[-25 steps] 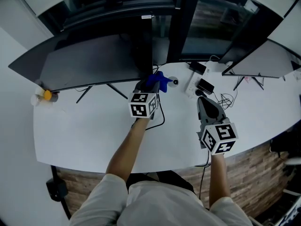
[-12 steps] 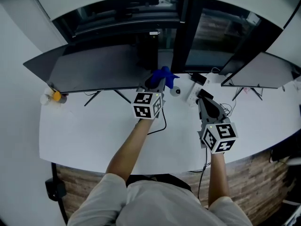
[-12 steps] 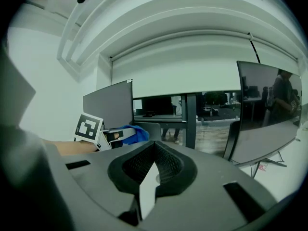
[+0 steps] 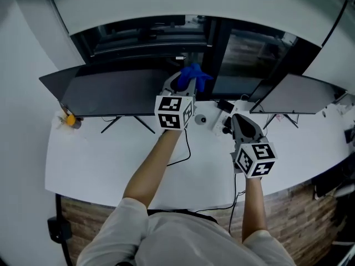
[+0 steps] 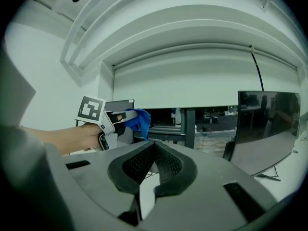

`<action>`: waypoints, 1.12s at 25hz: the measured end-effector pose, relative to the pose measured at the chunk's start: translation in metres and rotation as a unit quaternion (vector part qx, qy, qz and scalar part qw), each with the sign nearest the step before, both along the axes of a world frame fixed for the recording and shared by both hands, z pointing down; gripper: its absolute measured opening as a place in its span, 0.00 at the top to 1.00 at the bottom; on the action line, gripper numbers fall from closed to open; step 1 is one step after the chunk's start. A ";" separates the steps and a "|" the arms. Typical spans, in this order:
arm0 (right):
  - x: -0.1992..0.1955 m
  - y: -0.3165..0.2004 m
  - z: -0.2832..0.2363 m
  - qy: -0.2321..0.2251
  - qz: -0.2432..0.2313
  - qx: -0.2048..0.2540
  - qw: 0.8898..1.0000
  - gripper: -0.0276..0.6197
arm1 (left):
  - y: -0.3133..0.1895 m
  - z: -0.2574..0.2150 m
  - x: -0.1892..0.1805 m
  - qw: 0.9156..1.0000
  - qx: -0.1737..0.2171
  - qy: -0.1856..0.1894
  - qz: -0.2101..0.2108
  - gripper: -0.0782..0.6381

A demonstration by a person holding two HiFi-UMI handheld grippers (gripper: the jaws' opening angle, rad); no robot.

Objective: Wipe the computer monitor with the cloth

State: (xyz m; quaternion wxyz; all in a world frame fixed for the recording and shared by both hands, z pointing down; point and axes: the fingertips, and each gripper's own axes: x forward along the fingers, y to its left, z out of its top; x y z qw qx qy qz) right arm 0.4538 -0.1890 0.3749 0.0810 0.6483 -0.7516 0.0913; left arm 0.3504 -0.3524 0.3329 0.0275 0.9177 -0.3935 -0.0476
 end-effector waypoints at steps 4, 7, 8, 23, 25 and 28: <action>-0.004 0.002 -0.022 0.007 -0.002 0.008 1.000 0.94 | 0.003 -0.040 -0.002 1.000 0.023 0.012 0.002 0.76; -0.012 0.003 -0.037 0.012 -0.007 0.014 1.000 0.94 | 0.008 -0.064 -0.005 0.999 0.036 0.019 0.011 0.76; -0.016 0.004 -0.041 0.012 -0.011 0.014 1.000 0.94 | 0.011 -0.070 -0.007 0.999 0.039 0.018 0.015 0.76; -0.129 -0.007 -0.099 0.044 -0.038 0.079 0.995 0.94 | 0.069 -0.104 -0.181 0.991 0.110 -0.076 0.028 0.76; -0.154 -0.012 -0.103 0.047 -0.047 0.084 0.994 0.94 | 0.076 -0.105 -0.217 0.989 0.117 -0.084 0.019 0.76; -0.192 -0.019 -0.104 0.047 -0.065 0.087 0.993 0.94 | 0.083 -0.103 -0.271 0.988 0.121 -0.096 -0.006 0.76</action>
